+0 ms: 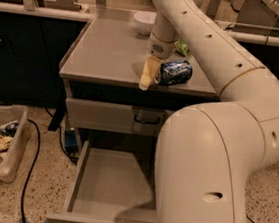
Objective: Place pepsi can into middle drawer
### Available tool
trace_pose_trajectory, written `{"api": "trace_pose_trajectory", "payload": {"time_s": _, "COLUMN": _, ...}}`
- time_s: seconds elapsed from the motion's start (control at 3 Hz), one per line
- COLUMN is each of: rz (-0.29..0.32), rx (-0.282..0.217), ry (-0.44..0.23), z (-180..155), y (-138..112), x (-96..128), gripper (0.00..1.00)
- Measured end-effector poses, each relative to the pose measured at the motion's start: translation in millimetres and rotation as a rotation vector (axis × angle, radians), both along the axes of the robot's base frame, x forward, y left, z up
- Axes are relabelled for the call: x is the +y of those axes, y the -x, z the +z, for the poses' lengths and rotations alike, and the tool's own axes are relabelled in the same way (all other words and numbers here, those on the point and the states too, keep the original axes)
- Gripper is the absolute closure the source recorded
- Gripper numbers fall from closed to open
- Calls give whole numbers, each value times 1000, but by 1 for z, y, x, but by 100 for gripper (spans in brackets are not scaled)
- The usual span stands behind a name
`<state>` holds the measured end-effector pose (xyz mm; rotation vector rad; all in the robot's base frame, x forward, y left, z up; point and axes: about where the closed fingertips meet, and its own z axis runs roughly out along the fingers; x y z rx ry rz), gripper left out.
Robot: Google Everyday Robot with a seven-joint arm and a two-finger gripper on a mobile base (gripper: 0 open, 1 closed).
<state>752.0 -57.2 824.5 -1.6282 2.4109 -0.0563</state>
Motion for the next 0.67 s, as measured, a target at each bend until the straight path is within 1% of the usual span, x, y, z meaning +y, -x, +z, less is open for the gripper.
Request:
{"api": "trace_pose_trajectory", "payload": {"time_s": 0.33, "rz": 59, "rx": -25, "ry": -56, "z": 16, "y": 7, "x": -1, "gripper": 0}}
{"api": "trace_pose_trajectory", "payload": {"time_s": 0.67, "rz": 56, "rx": -24, "ry": -55, "z": 14, "y": 6, "x": 0, "gripper": 0}}
